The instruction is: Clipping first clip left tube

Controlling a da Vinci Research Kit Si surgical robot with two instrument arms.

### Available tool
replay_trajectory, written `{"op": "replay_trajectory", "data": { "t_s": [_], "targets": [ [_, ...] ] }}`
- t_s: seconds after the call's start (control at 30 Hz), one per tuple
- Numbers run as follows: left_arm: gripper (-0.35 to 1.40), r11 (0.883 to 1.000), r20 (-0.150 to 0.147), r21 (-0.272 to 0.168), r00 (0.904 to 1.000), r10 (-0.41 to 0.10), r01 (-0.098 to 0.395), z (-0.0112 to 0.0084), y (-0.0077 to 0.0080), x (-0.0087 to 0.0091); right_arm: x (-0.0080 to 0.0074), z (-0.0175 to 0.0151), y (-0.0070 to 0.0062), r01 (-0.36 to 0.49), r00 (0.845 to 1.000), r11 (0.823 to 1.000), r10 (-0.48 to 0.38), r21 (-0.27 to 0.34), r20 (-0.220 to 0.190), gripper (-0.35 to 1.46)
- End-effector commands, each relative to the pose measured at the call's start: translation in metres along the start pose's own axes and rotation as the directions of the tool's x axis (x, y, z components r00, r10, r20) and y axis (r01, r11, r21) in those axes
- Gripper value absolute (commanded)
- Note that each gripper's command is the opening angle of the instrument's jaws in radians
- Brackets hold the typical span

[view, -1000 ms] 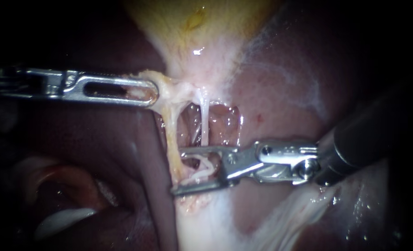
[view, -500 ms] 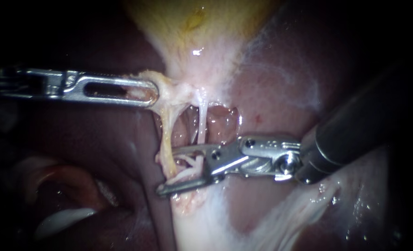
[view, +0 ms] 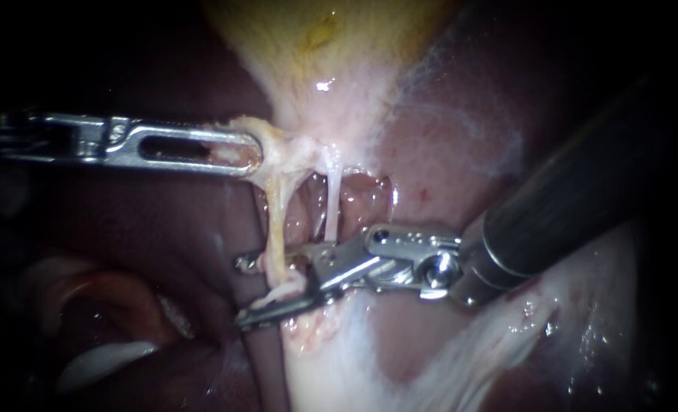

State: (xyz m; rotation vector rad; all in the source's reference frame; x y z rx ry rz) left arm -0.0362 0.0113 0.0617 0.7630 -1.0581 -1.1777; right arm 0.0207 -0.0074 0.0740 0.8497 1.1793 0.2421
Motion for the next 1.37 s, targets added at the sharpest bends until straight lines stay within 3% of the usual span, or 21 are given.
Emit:
{"op": "replay_trajectory", "data": {
  "t_s": [0.03, 0.47, 0.53, 0.67, 0.8, 1.37],
  "targets": [
    [-0.35, 1.0, 0.0, 0.0, 1.0, 0.0, 0.0, 0.0, 0.0, 0.0, 0.0, 0.0001, 0.0, -0.009, 1.0, 1.0, 0.009, 0.007, 0.001, 0.44],
    [-0.35, 1.0, 0.0, 0.0, 1.0, 0.0, 0.0, 0.0, 0.0, 0.0, -0.0001, 0.0002, 0.0, -0.022, 1.0, 1.0, 0.022, 0.014, 0.004, 0.35],
    [-0.35, 1.0, 0.0, 0.0, 1.0, 0.0, 0.0, 0.0, 0.0, 0.0, 0.0, 0.0, 0.0, -0.022, 1.0, 1.0, 0.022, 0.009, 0.002, 0.2],
    [-0.35, 1.0, 0.0, 0.0, 1.0, 0.0, 0.0, -0.0001, 0.0, 0.0, -0.0001, -0.0006, -0.0002, -0.022, 1.0, 1.0, 0.022, 0.013, 0.002, -0.35],
    [-0.35, 1.0, 0.0, 0.0, 1.0, 0.0, 0.0, -0.0001, 0.0, 0.0, -0.0005, -0.0013, -0.0002, -0.109, 0.994, 0.994, 0.109, 0.016, 0.002, -0.35],
    [-0.35, 1.0, 0.0, 0.0, 1.0, 0.0, 0.0, -0.0001, 0.0, -0.0001, -0.0007, -0.0019, -0.0006, -0.112, 0.994, 0.993, 0.111, 0.035, 0.009, -0.35]
  ]
}}
